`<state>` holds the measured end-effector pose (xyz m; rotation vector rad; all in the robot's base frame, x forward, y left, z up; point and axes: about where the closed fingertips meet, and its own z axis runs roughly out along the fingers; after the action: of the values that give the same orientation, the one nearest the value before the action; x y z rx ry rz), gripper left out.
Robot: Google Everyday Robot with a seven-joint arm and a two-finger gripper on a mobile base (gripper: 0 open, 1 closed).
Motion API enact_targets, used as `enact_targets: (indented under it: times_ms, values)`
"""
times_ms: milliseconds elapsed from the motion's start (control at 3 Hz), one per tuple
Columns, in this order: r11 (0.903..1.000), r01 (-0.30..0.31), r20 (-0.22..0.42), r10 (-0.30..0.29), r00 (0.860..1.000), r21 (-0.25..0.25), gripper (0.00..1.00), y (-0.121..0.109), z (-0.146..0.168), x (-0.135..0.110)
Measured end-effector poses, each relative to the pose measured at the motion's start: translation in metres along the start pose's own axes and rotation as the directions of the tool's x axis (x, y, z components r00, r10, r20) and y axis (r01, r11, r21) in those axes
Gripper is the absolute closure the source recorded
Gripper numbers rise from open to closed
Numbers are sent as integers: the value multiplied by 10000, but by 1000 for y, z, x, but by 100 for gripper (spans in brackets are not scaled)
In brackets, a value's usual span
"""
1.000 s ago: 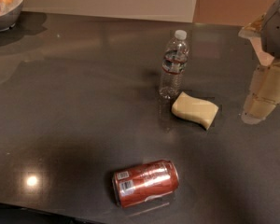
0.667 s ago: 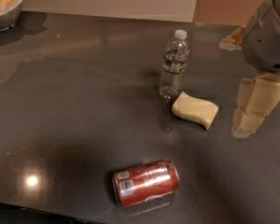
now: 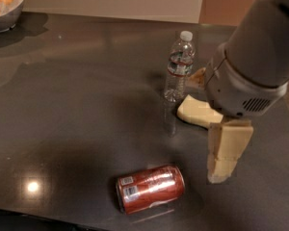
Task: Pick coke can
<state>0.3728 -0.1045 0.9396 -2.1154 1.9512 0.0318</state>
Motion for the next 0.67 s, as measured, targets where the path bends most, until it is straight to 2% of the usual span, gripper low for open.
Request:
enact_targets:
  times_ms: [333, 667]
  values:
    - [9988, 239, 200, -230, 9995, -421, 0, 20, 36, -15]
    - [9983, 344, 452, -323, 9985, -465, 0, 38, 61, -27]
